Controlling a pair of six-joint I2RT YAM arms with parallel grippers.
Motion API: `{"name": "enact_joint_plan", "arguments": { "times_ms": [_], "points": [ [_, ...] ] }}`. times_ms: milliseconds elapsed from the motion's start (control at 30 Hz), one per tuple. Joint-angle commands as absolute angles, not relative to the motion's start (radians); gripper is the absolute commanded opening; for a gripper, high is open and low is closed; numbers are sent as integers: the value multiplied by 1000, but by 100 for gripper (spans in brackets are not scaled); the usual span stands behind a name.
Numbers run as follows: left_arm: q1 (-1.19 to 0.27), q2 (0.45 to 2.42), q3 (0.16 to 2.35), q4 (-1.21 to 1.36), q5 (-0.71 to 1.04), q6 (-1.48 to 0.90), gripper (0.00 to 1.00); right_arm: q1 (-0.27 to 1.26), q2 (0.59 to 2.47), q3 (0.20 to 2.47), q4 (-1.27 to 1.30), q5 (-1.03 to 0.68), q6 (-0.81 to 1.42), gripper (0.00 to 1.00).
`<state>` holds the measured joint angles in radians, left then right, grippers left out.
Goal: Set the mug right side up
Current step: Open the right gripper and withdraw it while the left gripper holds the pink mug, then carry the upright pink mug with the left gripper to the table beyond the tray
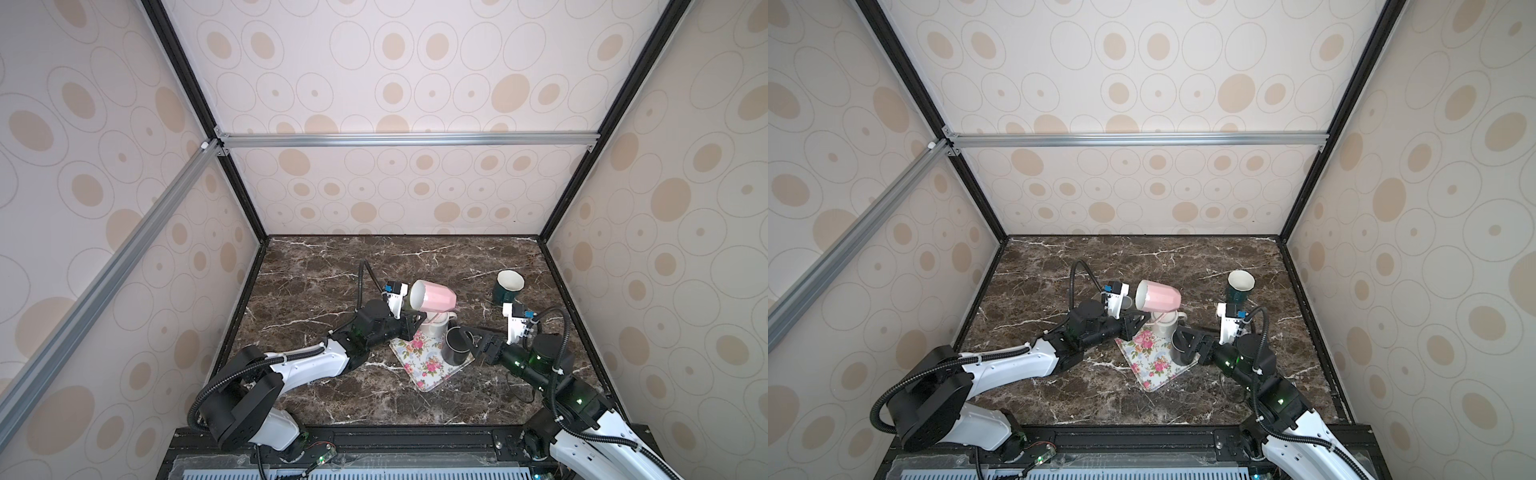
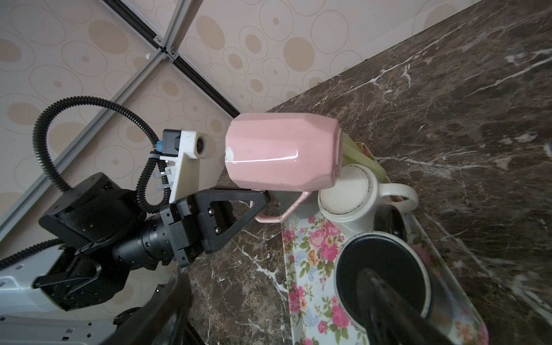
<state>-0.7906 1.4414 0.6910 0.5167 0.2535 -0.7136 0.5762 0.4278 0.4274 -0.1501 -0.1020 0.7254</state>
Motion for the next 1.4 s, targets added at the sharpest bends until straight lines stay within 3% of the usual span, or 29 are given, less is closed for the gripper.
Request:
{"name": "enact_joint_plan", "arguments": {
  "times_ms": [0,133,1367],
  "points": [
    [-781,1379,788,571,230,-701,0,580,392,411,-191,-41,728,93],
    [-779,1355,821,501,203,-682,0,581,366,393,-203,3,723,100],
    [-627,1232,818,295,127,-624,0,581,403,378,-197,21,734,100]
  ]
}}
